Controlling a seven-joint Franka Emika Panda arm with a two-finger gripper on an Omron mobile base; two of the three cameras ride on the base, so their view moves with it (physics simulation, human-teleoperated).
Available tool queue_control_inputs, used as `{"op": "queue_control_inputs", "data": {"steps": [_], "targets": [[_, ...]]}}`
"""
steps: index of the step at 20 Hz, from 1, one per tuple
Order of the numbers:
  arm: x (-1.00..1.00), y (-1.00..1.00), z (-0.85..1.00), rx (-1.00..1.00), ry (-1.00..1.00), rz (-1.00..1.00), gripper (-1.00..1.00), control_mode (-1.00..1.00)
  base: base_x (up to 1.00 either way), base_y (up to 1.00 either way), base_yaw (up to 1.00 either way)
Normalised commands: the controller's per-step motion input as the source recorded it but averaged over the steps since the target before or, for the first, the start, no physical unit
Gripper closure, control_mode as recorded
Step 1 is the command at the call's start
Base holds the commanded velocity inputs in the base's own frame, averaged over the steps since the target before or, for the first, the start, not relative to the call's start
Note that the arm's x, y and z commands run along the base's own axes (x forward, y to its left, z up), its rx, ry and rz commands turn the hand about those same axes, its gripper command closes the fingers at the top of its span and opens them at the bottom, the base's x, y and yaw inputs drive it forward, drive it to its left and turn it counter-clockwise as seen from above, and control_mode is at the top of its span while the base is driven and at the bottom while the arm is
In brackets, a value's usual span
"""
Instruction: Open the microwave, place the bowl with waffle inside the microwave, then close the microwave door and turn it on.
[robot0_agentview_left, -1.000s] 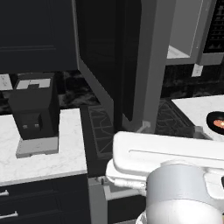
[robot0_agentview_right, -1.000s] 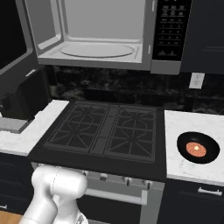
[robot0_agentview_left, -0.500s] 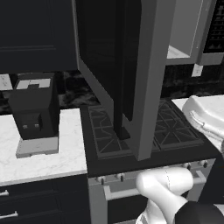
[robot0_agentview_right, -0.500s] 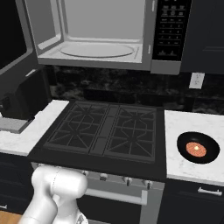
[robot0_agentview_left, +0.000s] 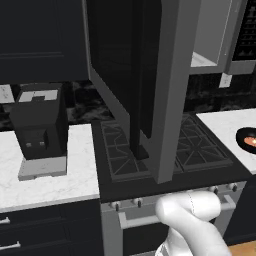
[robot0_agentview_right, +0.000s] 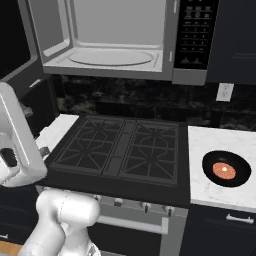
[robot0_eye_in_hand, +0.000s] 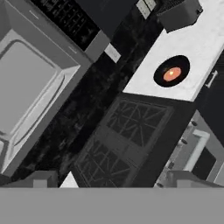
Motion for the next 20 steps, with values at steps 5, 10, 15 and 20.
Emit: {"op": "queue_control_inputs", "data": {"steps": [5, 10, 15, 20], "targets": [[0.42, -1.0, -0.41, 0.58, 0.17, 0.0, -1.0, -1.0, 0.0, 0.0, 0.0], [0.68, -1.0, -0.54, 0.44, 0.2, -0.03, -1.0, -1.0, 0.0, 0.0, 0.0], [0.67, -0.96, -0.64, 0.18, 0.23, -0.2, -1.0, -1.0, 0.0, 0.0, 0.0], [0.85, -0.96, -0.65, 0.11, 0.25, -0.16, -1.0, -1.0, 0.0, 0.0, 0.0]]}}
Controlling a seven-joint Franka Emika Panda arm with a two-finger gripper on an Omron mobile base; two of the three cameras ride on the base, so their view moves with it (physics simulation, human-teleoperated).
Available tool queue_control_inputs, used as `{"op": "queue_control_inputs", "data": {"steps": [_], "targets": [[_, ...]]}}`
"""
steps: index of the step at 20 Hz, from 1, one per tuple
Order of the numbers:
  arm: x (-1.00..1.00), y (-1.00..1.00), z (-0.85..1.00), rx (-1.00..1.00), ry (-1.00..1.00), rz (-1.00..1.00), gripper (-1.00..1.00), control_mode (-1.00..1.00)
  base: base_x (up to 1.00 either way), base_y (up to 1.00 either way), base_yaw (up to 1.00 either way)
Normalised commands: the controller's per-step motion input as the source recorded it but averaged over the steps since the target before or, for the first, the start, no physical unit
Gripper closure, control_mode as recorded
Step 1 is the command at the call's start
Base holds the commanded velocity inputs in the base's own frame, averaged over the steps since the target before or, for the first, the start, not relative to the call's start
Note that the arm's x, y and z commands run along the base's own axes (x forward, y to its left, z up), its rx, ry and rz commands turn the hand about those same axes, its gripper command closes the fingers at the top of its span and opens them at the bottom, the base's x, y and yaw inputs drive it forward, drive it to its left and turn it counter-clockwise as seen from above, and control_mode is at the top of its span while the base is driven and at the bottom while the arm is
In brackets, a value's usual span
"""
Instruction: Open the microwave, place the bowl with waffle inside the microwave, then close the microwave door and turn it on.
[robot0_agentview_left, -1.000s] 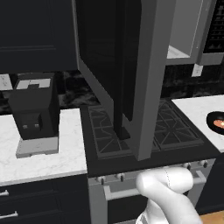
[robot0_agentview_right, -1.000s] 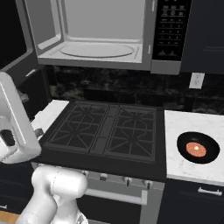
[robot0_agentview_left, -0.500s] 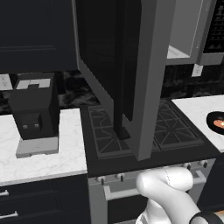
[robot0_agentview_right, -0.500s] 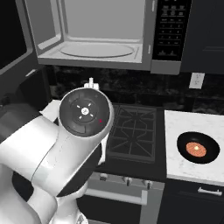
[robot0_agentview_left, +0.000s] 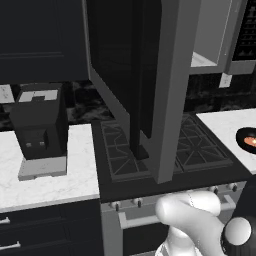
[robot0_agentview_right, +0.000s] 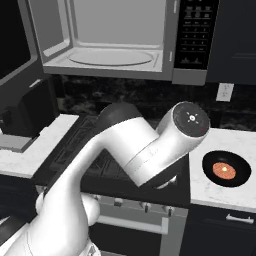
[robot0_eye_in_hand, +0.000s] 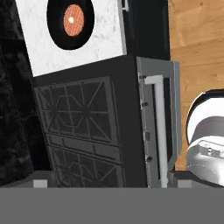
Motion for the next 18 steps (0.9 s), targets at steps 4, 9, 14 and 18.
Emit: {"op": "queue_control_inputs", "data": {"steps": [4, 9, 14, 18], "targets": [[0.56, -0.69, -0.65, 0.02, 0.13, -0.18, -1.0, -1.0, 0.0, 0.0, 0.0], [0.52, -0.81, -0.61, 0.0, 0.17, -0.16, -1.0, -1.0, 0.0, 0.0, 0.0], [0.19, -0.74, -0.48, 0.01, 0.12, -0.08, -1.0, -1.0, 0.0, 0.0, 0.0], [0.02, -0.67, -0.19, 0.07, 0.14, 0.0, -1.0, -1.0, 0.0, 0.0, 0.0]]}}
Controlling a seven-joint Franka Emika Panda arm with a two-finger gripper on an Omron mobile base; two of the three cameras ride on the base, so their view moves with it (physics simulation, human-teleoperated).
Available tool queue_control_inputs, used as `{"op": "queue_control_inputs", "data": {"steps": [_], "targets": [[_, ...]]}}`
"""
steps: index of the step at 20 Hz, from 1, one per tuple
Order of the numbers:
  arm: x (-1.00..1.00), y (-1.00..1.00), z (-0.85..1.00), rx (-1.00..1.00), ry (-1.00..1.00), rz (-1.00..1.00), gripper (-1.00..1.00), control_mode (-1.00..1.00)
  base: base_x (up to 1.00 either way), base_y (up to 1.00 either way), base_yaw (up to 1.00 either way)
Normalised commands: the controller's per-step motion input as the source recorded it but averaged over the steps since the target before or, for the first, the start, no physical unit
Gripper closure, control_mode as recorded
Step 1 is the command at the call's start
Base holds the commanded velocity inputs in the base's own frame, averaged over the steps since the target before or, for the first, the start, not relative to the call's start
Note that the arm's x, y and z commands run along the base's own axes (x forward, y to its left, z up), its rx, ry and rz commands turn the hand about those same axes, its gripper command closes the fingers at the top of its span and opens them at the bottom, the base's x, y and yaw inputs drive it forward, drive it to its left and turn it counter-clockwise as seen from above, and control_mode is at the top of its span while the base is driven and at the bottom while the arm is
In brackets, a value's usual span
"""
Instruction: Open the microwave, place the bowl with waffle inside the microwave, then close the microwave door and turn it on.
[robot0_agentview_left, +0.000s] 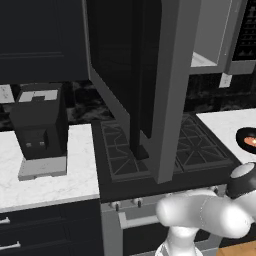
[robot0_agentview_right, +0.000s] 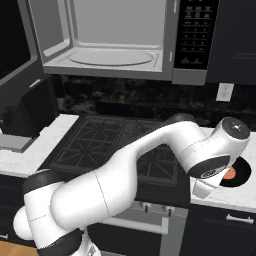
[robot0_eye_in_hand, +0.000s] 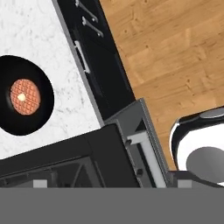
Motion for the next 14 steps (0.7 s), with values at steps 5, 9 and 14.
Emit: {"op": "queue_control_inputs", "data": {"steps": [5, 9, 14], "targets": [[0.09, -0.75, -0.26, 0.11, 0.12, 0.0, -1.0, -1.0, 0.0, 0.0, 0.0], [0.14, -0.11, -0.28, 0.01, 0.02, 0.08, -1.0, -1.0, 0.0, 0.0, 0.0], [0.34, 0.0, -0.4, 0.0, -0.01, 0.14, -1.0, -1.0, 0.0, 0.0, 0.0]]}}
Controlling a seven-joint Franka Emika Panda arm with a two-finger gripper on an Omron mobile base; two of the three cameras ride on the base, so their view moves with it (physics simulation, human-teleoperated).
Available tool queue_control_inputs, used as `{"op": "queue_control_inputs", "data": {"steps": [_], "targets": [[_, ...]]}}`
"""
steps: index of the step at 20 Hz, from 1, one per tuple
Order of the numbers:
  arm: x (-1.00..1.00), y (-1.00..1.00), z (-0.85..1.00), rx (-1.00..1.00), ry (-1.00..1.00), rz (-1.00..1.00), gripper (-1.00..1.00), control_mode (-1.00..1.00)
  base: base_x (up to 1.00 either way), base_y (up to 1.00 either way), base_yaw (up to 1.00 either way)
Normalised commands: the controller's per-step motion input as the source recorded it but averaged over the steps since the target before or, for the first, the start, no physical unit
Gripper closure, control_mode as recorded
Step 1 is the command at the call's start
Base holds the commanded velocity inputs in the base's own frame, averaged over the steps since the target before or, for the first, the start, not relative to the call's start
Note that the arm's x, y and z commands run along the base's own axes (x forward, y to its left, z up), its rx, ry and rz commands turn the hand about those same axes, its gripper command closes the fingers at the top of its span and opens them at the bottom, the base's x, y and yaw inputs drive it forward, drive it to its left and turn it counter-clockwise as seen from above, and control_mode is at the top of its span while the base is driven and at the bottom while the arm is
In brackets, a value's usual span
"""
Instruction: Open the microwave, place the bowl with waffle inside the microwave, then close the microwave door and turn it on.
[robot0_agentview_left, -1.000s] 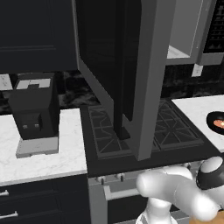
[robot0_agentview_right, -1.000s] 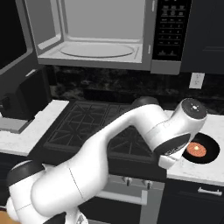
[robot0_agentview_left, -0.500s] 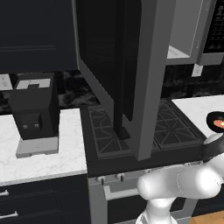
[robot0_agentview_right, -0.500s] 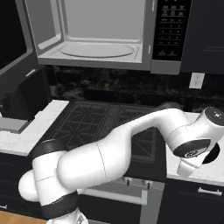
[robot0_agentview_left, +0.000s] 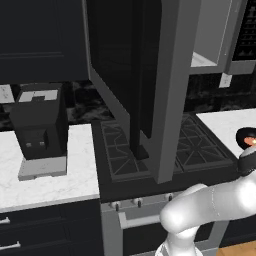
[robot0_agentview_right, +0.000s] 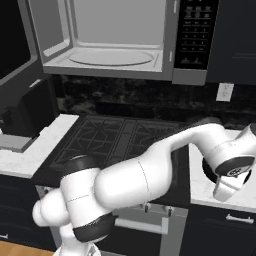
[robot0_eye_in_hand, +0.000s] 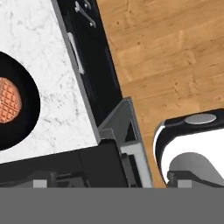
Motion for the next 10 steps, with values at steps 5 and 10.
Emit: {"op": "queue_control_inputs", "data": {"steps": [5, 10], "targets": [[0.31, 0.0, -0.41, 0.0, -0.08, 0.13, -1.0, -1.0, 0.0, 0.0, 0.0], [0.23, 0.0, -0.37, 0.0, -0.19, 0.05, -1.0, -1.0, 0.0, 0.0, 0.0]]}}
